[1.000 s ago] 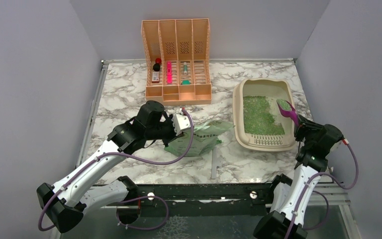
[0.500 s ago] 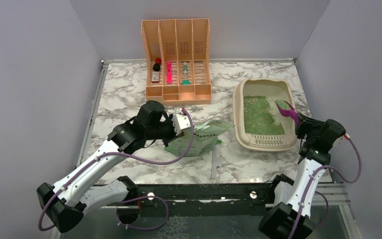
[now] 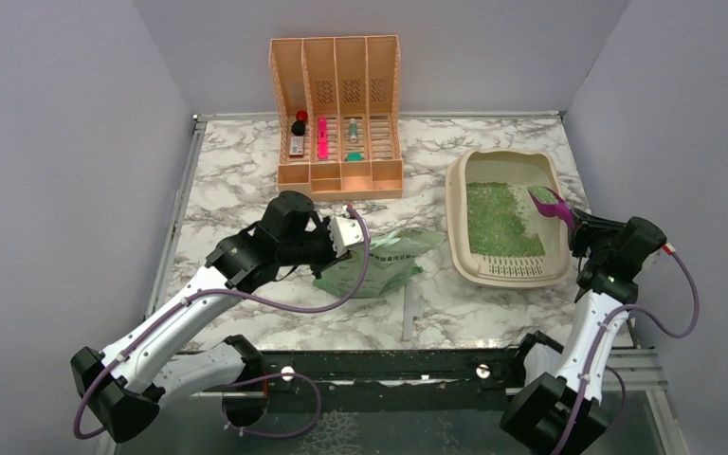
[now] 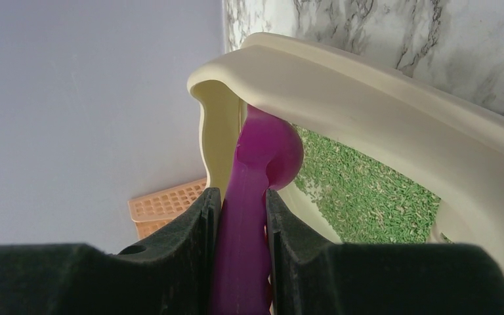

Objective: Fill the litter box with clean litter
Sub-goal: Pour the cat litter into the litter box.

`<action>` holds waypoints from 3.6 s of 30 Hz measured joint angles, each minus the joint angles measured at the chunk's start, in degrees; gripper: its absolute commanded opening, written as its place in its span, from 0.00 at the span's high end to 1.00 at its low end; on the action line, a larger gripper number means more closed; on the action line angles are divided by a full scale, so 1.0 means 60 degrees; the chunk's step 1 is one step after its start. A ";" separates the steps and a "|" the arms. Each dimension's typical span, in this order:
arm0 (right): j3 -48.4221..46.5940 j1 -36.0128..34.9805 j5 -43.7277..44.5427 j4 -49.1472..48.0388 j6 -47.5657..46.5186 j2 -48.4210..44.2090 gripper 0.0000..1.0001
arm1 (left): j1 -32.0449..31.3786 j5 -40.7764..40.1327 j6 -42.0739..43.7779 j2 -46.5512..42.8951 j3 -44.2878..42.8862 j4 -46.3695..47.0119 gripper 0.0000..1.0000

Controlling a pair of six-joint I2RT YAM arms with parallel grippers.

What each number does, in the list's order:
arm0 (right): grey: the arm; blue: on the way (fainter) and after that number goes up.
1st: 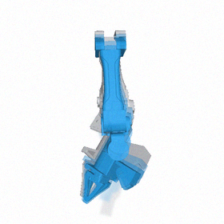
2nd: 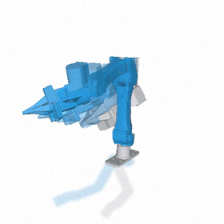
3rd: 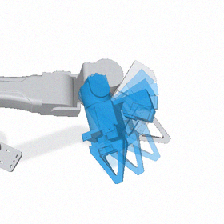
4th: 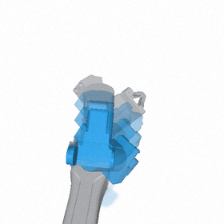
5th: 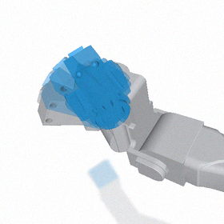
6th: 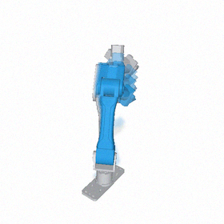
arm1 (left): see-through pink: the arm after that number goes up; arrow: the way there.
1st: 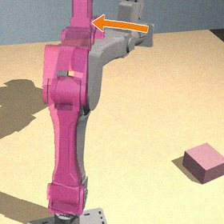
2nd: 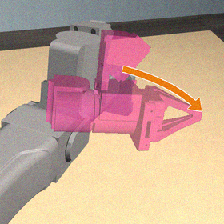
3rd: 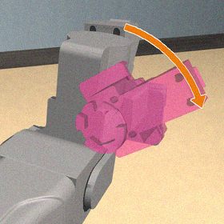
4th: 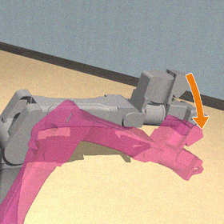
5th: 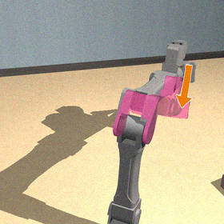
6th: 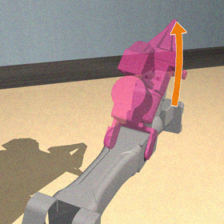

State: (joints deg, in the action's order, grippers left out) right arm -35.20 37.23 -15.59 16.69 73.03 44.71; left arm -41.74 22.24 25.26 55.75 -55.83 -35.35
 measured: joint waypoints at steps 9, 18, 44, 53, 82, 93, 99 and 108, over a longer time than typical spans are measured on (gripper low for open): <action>-0.0280 -0.0011 0.0073 -0.0007 -0.0215 0.0164 0.99 | 0.0000 0.0000 0.0000 0.0025 0.0000 0.0025 1.00; -0.0936 -0.0131 0.0656 0.0018 -0.0474 0.0291 0.99 | 0.0000 0.0000 0.0000 0.0025 0.0007 0.0033 1.00; -0.1089 -0.2167 0.2255 0.0350 -0.0936 0.0790 0.99 | 0.0000 -0.0004 0.0000 0.0025 0.0018 0.0073 1.00; -0.1162 -0.2718 0.3169 0.0477 -0.0947 0.1115 0.99 | 0.0000 -0.0004 0.0000 0.0025 0.0040 0.0102 1.00; -0.0827 -0.3089 0.4335 0.1435 -0.0871 -0.1126 0.99 | 0.0000 0.0000 -0.0106 0.0025 0.0044 0.0109 1.00; -0.0758 -0.3089 0.4455 0.3100 -0.0747 -0.2554 0.99 | 0.0000 0.0004 -0.0171 0.0022 0.0044 0.0106 1.00; -0.0794 -0.3089 0.4554 0.4167 -0.0754 -0.3330 0.99 | 0.0000 0.0004 -0.0175 0.0022 0.0044 0.0102 1.00; -0.0914 -0.3089 0.4568 0.5173 -0.0769 -0.4080 0.99 | 0.0000 0.0033 -0.0175 0.0022 0.0044 0.0098 1.00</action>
State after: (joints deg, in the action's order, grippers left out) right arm -40.69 18.70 11.81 47.72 68.42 20.23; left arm -41.74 22.44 24.21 55.88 -55.57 -34.76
